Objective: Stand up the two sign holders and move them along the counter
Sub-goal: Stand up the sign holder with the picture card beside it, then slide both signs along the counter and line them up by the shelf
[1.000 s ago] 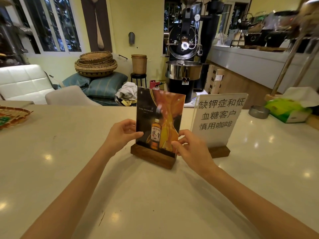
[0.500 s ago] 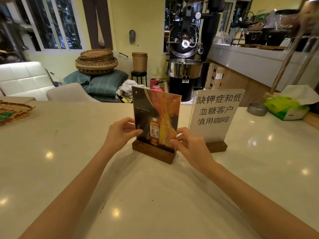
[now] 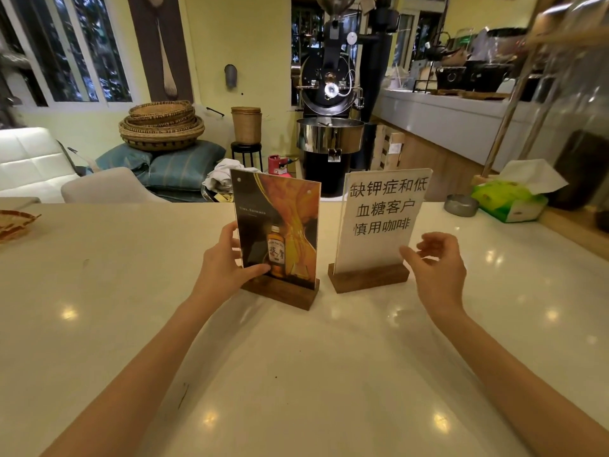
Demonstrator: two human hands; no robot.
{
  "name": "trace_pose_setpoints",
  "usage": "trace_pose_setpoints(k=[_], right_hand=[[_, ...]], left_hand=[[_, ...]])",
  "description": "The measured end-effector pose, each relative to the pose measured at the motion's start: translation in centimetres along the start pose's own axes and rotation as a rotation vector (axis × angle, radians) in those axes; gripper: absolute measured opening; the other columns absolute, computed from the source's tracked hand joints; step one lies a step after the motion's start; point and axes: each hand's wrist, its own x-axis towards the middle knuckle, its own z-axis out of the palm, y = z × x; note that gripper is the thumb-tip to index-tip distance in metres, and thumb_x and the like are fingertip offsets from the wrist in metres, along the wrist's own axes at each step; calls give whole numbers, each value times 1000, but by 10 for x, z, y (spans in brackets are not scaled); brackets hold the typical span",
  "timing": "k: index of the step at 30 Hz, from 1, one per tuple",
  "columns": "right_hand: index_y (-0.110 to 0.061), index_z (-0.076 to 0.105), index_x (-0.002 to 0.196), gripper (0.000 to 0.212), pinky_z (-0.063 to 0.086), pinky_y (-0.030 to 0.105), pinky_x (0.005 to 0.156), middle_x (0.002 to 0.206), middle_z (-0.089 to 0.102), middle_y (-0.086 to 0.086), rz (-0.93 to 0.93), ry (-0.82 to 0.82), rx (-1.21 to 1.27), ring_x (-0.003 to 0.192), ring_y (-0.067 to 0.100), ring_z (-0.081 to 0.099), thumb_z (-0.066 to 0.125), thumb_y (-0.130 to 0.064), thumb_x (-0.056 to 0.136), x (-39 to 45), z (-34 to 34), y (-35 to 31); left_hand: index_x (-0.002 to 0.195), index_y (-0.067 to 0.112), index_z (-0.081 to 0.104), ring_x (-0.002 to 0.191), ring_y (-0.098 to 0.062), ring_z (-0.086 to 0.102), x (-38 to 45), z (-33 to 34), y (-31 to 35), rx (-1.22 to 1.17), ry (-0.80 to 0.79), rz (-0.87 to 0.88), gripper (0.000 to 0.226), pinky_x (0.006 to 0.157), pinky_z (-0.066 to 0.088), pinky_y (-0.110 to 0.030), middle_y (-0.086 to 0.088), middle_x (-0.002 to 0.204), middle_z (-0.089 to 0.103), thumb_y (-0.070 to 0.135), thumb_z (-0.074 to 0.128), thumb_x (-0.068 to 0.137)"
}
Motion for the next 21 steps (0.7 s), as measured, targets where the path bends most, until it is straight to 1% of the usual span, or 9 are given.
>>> trace_pose_setpoints(k=[1, 3, 5, 7, 9, 11, 14, 18, 21], right_hand=[[-13, 48, 113, 45, 50, 29, 79, 102, 54, 0, 55, -30, -24, 91, 18, 54, 72, -17, 75, 6, -3, 3], [-14, 40, 128, 63, 45, 28, 84, 113, 48, -4, 128, -186, -37, 102, 15, 50, 73, -19, 74, 18, -5, 8], [-13, 38, 131, 65, 44, 27, 84, 116, 49, -3, 164, -361, 14, 107, 16, 49, 71, -15, 75, 25, -5, 10], [-13, 42, 128, 56, 45, 25, 80, 114, 55, 0, 181, -465, 30, 104, 19, 53, 68, -12, 78, 30, -4, 11], [-10, 48, 125, 48, 46, 28, 82, 112, 58, 4, 163, -499, 22, 103, 22, 56, 66, -8, 80, 35, -4, 11], [-6, 52, 123, 45, 46, 29, 82, 111, 59, 5, 165, -503, 32, 102, 23, 57, 64, -5, 80, 40, -5, 9], [-5, 54, 122, 43, 49, 26, 77, 110, 60, 5, 167, -538, 3, 98, 23, 58, 63, -4, 80, 45, -11, 7], [-6, 54, 124, 44, 51, 23, 73, 113, 61, 6, 155, -562, -17, 100, 24, 58, 62, -3, 81, 49, -17, 11], [-7, 54, 123, 44, 52, 19, 65, 111, 61, 5, 151, -559, -32, 97, 20, 58, 62, -1, 80, 52, -24, 13]], left_hand=[[134, 16, 30, 108, -30, 58, -1, 1, 1, 1, 12, 15, 83, 72, 46, -26, -16, 124, 57, 18, 79, 66], [134, 14, 30, 109, -30, 57, -3, 3, 3, 15, 34, 33, 83, 75, 46, -28, -16, 124, 57, 17, 79, 67], [134, 14, 30, 109, -29, 57, -3, 4, 3, 20, 46, 34, 82, 77, 46, -29, -16, 124, 57, 17, 78, 67], [135, 15, 29, 110, -29, 56, -4, 5, 3, 23, 47, 26, 83, 80, 48, -32, -15, 126, 56, 18, 78, 68], [135, 15, 28, 110, -29, 56, -3, 5, 3, 31, 46, 25, 84, 84, 50, -37, -15, 126, 56, 19, 78, 67], [135, 14, 29, 110, -29, 57, -2, 5, 3, 37, 46, 29, 84, 85, 50, -38, -15, 125, 56, 19, 78, 67], [135, 13, 28, 111, -29, 56, 0, 5, 3, 47, 37, 33, 84, 87, 49, -38, -16, 126, 56, 19, 78, 68], [136, 13, 28, 112, -30, 56, 6, 13, 8, 42, 22, 44, 83, 88, 49, -39, -16, 127, 55, 17, 77, 69], [136, 14, 28, 110, -29, 56, 14, 24, 14, 35, 3, 54, 84, 88, 49, -39, -16, 127, 55, 17, 77, 68]])
